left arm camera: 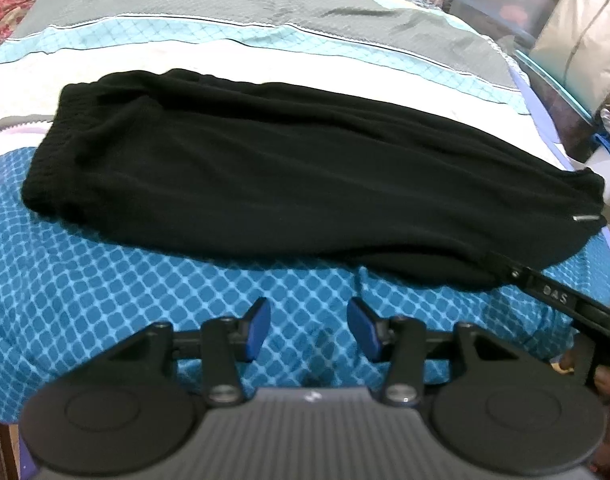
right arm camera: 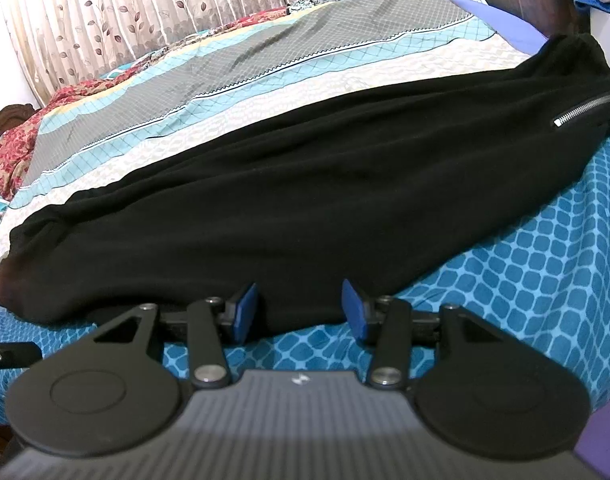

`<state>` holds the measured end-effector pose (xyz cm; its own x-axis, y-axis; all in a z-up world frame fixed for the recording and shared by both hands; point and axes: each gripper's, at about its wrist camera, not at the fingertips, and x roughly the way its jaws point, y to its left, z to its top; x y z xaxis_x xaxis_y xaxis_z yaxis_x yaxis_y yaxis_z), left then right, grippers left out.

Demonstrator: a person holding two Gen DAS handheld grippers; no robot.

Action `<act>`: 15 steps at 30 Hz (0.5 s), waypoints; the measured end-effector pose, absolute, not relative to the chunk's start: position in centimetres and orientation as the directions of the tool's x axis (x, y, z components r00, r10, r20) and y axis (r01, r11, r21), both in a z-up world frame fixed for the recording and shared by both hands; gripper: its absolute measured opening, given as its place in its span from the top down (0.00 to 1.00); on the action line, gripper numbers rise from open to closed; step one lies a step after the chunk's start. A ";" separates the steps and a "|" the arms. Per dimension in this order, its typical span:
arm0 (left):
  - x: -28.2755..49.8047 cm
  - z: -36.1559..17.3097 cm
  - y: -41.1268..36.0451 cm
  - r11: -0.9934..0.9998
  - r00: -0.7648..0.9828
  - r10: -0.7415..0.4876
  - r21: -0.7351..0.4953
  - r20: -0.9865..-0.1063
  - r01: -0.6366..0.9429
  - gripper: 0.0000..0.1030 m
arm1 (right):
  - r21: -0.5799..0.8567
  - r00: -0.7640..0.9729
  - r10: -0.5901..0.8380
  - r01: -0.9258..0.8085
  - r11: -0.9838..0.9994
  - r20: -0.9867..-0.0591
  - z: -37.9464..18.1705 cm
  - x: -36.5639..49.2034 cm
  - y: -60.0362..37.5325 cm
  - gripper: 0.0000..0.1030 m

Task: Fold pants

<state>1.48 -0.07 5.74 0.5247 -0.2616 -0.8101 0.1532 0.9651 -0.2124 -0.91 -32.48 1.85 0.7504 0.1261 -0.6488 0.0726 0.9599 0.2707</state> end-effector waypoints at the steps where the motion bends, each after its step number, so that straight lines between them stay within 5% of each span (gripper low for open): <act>1: 1.7 5.8 0.3 0.969 0.533 -0.247 -0.207 -0.809 0.136 0.57 | 0.263 0.749 0.123 0.071 0.962 -0.651 1.9 -0.9 -32.4 0.52; 8: 3.6 6.7 3.0 0.986 0.575 -0.139 -0.166 -0.807 0.006 0.57 | 0.308 0.766 0.136 0.085 0.947 -0.628 2.6 -1.3 -33.1 0.52; 15: 6.4 7.6 -2.4 0.993 0.568 -0.113 -0.070 -0.815 0.097 0.57 | 0.354 0.835 0.024 0.207 0.912 -0.549 3.6 -3.1 -39.5 0.52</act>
<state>6.44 -2.36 7.60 0.5684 -0.1126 -0.8150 0.0969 0.9929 -0.0696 -3.09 -39.53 3.55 0.8354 0.0235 -0.5492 0.2073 0.9118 0.3544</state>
